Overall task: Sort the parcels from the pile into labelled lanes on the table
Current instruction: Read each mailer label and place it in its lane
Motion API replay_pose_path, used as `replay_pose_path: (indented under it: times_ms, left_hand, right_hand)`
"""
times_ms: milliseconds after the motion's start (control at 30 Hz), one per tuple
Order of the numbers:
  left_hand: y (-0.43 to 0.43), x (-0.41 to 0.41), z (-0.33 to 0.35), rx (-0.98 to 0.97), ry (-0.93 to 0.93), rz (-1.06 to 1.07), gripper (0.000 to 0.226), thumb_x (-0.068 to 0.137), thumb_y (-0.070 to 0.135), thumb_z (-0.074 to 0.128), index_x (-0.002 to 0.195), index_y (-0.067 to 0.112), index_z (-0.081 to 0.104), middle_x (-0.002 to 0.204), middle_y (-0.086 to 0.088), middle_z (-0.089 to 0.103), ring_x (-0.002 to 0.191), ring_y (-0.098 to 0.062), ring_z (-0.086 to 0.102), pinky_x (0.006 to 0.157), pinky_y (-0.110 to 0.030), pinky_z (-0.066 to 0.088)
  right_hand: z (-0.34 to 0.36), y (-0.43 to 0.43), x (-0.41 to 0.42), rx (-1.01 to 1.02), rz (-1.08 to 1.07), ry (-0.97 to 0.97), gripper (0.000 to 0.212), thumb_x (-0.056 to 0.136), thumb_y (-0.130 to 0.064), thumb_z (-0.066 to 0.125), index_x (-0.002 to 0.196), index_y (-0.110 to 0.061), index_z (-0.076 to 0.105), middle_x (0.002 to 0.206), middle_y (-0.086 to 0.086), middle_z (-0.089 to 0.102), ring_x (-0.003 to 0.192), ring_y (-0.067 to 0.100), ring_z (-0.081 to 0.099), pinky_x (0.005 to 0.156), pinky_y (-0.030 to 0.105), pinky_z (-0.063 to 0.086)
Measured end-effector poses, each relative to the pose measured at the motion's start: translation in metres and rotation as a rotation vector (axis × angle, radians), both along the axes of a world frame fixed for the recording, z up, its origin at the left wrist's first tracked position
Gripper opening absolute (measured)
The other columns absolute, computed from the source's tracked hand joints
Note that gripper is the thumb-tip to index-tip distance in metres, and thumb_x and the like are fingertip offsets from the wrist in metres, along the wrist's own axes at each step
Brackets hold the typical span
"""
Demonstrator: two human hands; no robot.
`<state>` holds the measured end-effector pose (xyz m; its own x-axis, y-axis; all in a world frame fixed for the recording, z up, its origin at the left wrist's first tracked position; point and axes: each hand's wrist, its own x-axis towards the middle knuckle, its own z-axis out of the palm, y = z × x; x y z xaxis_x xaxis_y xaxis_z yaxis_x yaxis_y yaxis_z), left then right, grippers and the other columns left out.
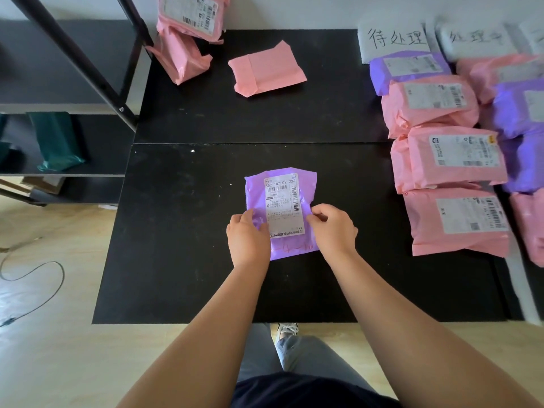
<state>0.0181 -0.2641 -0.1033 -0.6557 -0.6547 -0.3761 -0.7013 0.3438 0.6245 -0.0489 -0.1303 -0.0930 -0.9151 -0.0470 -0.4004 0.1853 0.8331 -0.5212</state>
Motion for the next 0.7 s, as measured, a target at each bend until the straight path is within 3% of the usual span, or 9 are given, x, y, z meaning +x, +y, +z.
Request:
replay_pose_path:
  times_ms: [100,267,433,567,700]
  left_hand:
    - [-0.002,-0.003,0.007,0.029,0.046,0.121,0.043,0.094,0.024,0.063,0.136,0.014,0.054,0.129,-0.004,0.054,0.119,-0.024,0.052,0.097,-0.037,0.047]
    - [-0.005,-0.012,0.032,0.152,0.095,0.192,0.032,0.091,0.024,0.068,0.12,0.014,0.063,0.1,0.007,0.061,0.091,-0.015,0.059,0.075,-0.027,0.043]
    - [-0.009,-0.016,0.065,0.221,0.216,0.336,0.027,0.085,0.018,0.074,0.11,0.022,0.063,0.085,0.015,0.062,0.08,-0.009,0.063,0.077,-0.03,0.053]
    - [-0.009,-0.016,0.094,0.242,0.345,0.392,0.021,0.082,0.023,0.079,0.095,0.022,0.063,0.083,0.009,0.068,0.078,-0.011,0.067,0.074,-0.032,0.057]
    - [-0.01,-0.013,0.121,0.229,0.434,0.339,0.01,0.086,0.023,0.076,0.094,0.02,0.071,0.085,0.008,0.07,0.078,-0.011,0.067,0.076,-0.033,0.059]
  right_hand:
    - [0.004,0.004,-0.001,-0.111,-0.014,-0.028,0.004,0.098,-0.026,0.061,0.096,-0.03,0.061,0.088,-0.016,0.057,0.092,0.011,0.06,0.097,0.045,0.05]
    - [0.023,0.01,-0.007,-0.23,-0.084,-0.023,0.02,0.096,-0.024,0.064,0.114,-0.017,0.069,0.096,-0.011,0.062,0.092,0.009,0.061,0.091,0.035,0.054]
    - [0.052,0.016,-0.014,-0.308,-0.148,0.03,0.016,0.095,-0.022,0.065,0.108,-0.015,0.07,0.095,-0.005,0.065,0.08,0.003,0.057,0.07,0.018,0.045]
    - [0.081,0.019,-0.018,-0.335,-0.124,0.118,0.017,0.095,-0.023,0.065,0.108,-0.013,0.071,0.098,-0.004,0.066,0.077,0.004,0.056,0.071,0.019,0.045]
    - [0.107,0.022,-0.017,-0.36,-0.093,0.205,0.014,0.096,-0.024,0.064,0.102,-0.013,0.07,0.094,-0.004,0.065,0.076,0.004,0.056,0.066,0.019,0.044]
